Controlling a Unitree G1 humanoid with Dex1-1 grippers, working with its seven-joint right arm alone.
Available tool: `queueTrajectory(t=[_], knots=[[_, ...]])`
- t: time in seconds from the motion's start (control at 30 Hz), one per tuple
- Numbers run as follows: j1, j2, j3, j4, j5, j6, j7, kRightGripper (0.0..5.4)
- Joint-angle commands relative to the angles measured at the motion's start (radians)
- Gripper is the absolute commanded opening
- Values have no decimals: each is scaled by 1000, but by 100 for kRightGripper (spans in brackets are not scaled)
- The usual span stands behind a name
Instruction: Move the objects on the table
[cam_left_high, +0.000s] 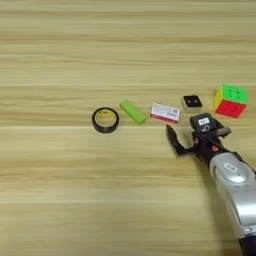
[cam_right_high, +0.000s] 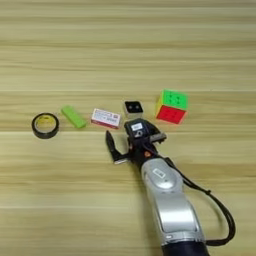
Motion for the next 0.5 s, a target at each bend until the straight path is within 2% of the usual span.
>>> queueTrajectory(t=[0.03,0.5], knots=[[-3,-6,-14,-88,-7,-25,-22,537],[-32,57,-140,-195,53,-152,-125,537]])
